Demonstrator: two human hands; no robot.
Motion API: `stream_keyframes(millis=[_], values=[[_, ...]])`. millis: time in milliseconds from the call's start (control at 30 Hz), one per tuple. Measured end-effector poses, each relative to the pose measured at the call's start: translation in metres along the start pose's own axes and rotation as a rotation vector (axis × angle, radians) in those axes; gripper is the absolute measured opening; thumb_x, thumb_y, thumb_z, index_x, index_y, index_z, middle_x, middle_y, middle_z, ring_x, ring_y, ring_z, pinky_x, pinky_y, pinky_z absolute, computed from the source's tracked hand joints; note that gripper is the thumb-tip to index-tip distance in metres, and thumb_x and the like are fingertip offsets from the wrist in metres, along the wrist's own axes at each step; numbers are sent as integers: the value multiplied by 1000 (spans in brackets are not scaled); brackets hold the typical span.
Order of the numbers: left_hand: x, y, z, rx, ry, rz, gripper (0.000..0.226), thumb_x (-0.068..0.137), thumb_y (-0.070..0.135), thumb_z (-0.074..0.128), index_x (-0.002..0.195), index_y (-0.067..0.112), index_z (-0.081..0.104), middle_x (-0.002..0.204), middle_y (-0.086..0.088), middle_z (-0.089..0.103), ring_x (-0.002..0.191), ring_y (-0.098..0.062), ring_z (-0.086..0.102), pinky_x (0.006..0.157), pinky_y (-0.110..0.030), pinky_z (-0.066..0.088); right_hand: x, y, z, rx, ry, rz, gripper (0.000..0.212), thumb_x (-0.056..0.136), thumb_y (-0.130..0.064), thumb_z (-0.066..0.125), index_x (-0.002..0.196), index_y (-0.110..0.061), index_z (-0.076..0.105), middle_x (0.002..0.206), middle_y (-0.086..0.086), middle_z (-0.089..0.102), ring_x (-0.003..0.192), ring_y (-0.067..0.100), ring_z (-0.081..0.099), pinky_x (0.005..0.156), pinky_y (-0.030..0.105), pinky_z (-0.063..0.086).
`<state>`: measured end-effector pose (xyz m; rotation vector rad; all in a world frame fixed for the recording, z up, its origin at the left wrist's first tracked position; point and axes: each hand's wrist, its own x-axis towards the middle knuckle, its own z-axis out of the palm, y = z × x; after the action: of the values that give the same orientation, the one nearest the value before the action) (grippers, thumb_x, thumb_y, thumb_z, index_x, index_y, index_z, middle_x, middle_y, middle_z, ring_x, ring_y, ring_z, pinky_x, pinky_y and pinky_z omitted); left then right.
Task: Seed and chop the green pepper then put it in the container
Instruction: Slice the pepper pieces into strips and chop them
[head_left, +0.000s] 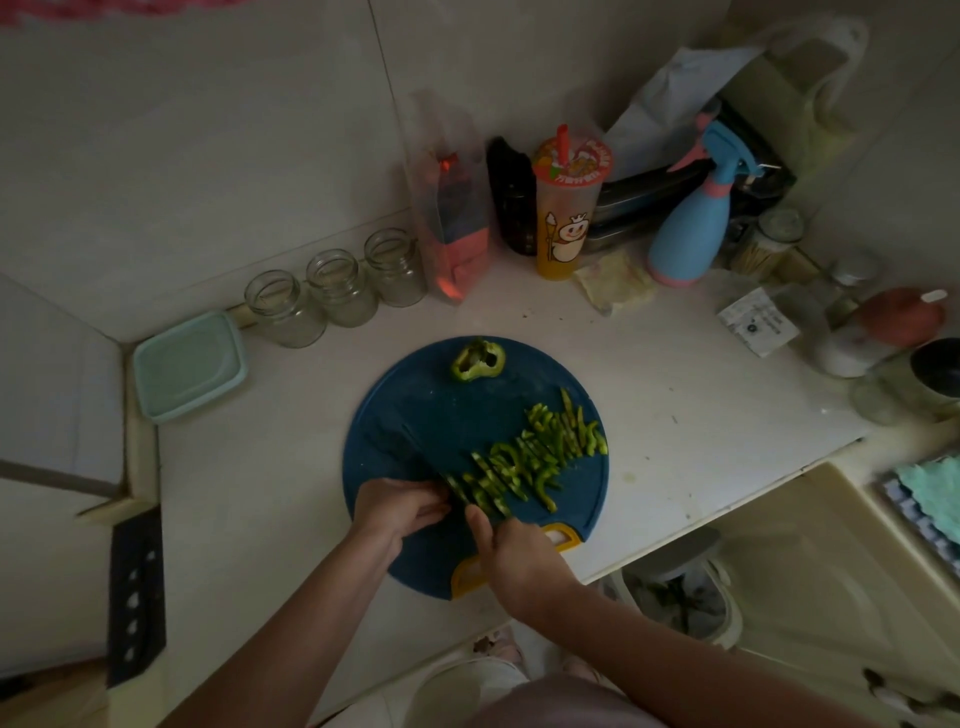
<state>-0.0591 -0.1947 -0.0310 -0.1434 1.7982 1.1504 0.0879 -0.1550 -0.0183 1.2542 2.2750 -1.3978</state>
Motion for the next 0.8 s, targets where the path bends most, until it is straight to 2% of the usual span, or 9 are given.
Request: stream_keyframes(millis=[100,167,267,333,400,500,567,800], values=[[2,0,-1,2,-5,-5,11,80,-13,61,72,-7,61,47,-9,65,43,-14,64,46,-19,54,0,-1,-1,-7,2,4,50,100,-48,19,77,-12,46,76,11,55,88,32,61,71,32,40],[2,0,-1,11,-9,-5,9,80,-13,62,73,-7,62,48,-9,65,43,-14,65,46,-19,54,1,0,-1,0,6,9,50,100,-48,20,72,-14,44,87,18,61,90,33,61,72,33,42],[4,2,-4,89,-35,5,3,78,-9,67,78,-8,64,50,-10,66,45,-15,66,47,-20,55,0,1,-1,-3,-9,22,51,97,-53,21,63,-20,37,72,8,51,78,27,56,72,33,43],[5,7,-8,238,-64,20,11,77,-1,72,80,-9,65,51,-9,66,46,-15,66,48,-21,55,2,2,0,1,7,43,53,96,-57,23,60,-21,37,63,2,44,76,27,56,69,32,40],[6,12,-12,401,-94,5,21,76,12,77,75,-5,65,54,-10,67,48,-17,67,48,-22,55,3,4,2,6,37,66,56,96,-58,26,58,-19,38,61,2,44,82,31,60,66,32,37],[7,17,-14,486,-134,-67,23,77,17,76,74,-2,64,58,-11,67,48,-16,66,46,-21,54,2,2,4,-30,58,76,56,96,-59,25,58,-19,38,79,13,61,89,32,62,66,31,37],[9,21,-14,509,-159,-94,18,80,14,72,73,1,63,52,-7,66,44,-13,64,45,-19,53,1,-1,4,-98,71,65,56,97,-58,23,59,-20,37,92,16,66,92,31,62,66,30,37],[11,24,-14,553,-185,-113,16,85,11,67,71,4,63,47,-3,65,42,-10,63,45,-18,52,-2,-8,6,-200,60,68,55,98,-56,21,60,-19,37,98,15,67,94,30,63,67,30,35]])
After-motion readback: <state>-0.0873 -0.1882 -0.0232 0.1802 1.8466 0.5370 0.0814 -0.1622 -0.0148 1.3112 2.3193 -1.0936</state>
